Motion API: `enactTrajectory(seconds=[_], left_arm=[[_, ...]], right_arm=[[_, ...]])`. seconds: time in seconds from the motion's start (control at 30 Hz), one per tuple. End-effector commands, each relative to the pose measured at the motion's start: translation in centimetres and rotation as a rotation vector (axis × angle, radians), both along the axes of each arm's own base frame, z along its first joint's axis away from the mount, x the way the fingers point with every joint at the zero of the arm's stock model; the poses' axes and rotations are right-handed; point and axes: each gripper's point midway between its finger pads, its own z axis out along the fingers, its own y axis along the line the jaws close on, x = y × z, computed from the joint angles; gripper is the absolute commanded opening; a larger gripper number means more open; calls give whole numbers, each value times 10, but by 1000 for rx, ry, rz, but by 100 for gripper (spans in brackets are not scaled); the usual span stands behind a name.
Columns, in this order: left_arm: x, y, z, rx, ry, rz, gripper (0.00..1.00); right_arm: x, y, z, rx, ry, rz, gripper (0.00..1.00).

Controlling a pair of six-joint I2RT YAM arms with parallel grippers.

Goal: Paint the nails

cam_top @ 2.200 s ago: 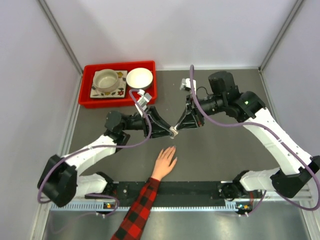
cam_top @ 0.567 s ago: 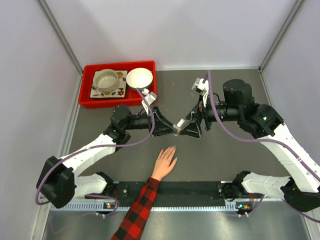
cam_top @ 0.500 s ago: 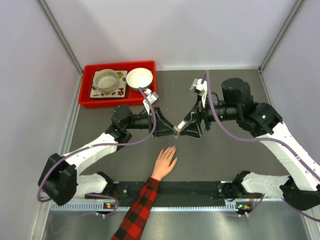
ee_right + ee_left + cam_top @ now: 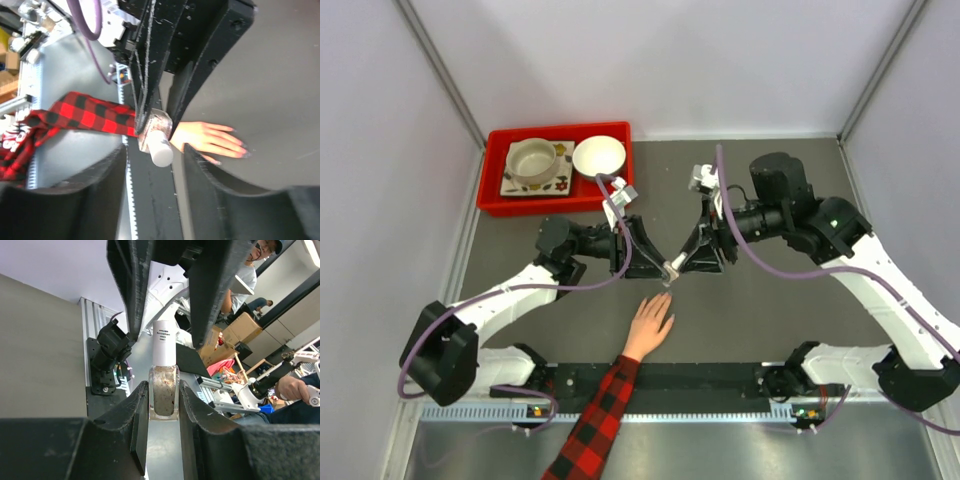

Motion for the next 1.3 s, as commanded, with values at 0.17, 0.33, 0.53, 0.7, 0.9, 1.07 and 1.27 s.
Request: enactTrajectory(seconds=[0.17,0.33,0.53,0.7,0.9,1.07,1.27], left_arm=[[-2,2,21,-61,-105,-16,0],[0,2,22,-65,-115,0,0],[23,-4,18,-21,-178,174,0],[90,13,5,178,-424,689,0],[109,31,1,167,-751,1000,0],[121,19,-3,209,-754,993,0],[98,-2,-8,214,-598,820,0]], right_arm=[[-6,9,8,52,26,85,42],[-4,11,7,49,40,86,16],[11,15,0,16,68,13,0],[50,26,-18,-45,253,-274,0],[78,52,-34,9,604,-540,0],[92,60,-38,-19,598,-635,0],[84,46,-16,3,418,-551,70]])
